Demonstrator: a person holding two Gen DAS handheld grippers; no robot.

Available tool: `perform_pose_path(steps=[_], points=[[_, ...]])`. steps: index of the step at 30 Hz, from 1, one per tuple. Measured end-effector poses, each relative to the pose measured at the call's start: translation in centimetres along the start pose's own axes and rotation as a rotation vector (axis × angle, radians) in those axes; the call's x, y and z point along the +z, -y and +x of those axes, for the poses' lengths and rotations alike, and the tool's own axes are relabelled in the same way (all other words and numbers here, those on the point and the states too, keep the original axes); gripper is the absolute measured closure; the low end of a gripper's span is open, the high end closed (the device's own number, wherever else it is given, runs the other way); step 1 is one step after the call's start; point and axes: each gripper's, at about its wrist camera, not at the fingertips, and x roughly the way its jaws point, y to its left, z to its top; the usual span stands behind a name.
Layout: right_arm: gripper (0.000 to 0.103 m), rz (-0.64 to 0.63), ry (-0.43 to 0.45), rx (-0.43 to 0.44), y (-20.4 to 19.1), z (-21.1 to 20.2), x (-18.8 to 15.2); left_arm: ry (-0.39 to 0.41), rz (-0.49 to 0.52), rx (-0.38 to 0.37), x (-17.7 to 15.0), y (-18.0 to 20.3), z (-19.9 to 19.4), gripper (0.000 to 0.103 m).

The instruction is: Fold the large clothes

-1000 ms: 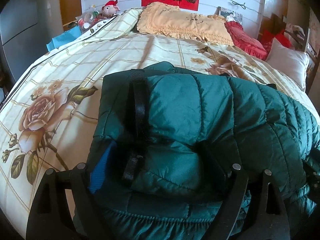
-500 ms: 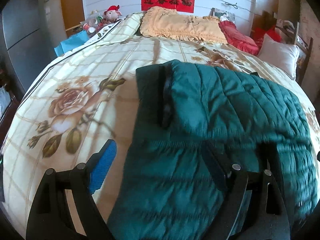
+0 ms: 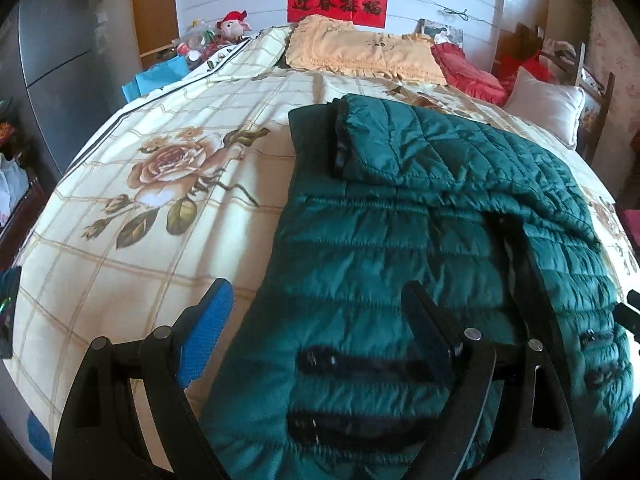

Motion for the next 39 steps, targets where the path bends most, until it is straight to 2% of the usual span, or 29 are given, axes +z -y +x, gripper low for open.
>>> perform_pose_path(steps=[13, 20, 39], points=[[0.017, -0.002, -0.027, 0.014, -1.2, -1.1, -3.2, -0.010, 0.014, 0.010, -2.6, -0.5, -1.8, 0.017], [0.014, 0.003, -0.044, 0.012, -0.9, -1.8, -4.4, -0.033, 0.008, 0.014, -4.1, -1.5, -2.4, 0.017], [0.013, -0.014, -0.099, 0.003, -0.1, -3.6, -7.6, -0.089, -0.001, 0.008, -7.1, -3.7, -3.5, 0.017]])
